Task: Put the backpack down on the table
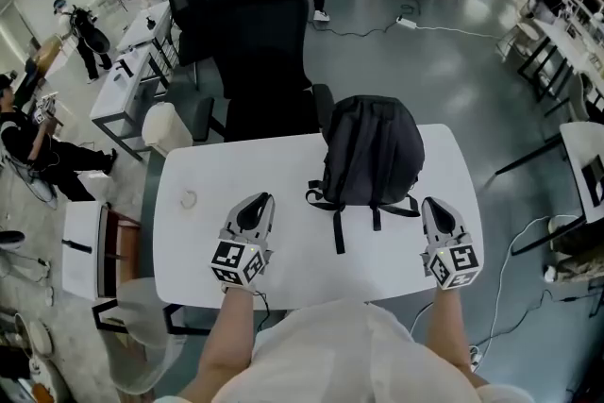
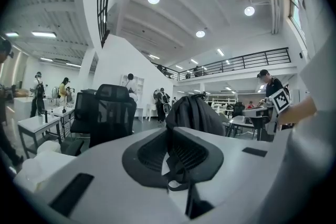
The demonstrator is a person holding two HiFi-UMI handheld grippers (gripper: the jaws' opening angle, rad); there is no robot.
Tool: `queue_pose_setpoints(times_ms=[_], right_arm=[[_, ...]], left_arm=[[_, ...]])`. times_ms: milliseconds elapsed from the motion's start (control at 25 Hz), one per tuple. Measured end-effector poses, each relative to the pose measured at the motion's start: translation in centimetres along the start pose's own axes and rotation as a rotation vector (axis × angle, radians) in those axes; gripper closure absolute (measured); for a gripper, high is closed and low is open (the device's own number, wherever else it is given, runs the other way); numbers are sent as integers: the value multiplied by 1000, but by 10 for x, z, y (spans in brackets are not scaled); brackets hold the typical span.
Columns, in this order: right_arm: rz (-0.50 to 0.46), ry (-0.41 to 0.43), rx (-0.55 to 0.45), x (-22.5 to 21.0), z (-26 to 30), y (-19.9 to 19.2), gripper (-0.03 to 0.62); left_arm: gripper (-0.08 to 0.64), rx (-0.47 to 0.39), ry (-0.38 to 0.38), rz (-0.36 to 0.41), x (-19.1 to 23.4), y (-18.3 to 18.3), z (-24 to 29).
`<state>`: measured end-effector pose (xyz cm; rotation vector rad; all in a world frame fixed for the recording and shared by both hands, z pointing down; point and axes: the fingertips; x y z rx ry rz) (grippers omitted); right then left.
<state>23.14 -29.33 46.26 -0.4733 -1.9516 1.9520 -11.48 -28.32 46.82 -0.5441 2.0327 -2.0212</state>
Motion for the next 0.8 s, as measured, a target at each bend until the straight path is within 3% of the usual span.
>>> queue_pose_setpoints(times_ms=[800], right_arm=[[-31,11,-22,6,-16,18,575]], left_arm=[[509,-5,-59,14,-19,8,6]])
Point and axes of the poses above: the fingertips, and each gripper's own axes: z forward along the fingers, x to its left, y out of its top, and after that the axes turned 11 degrees about -x, right-handed
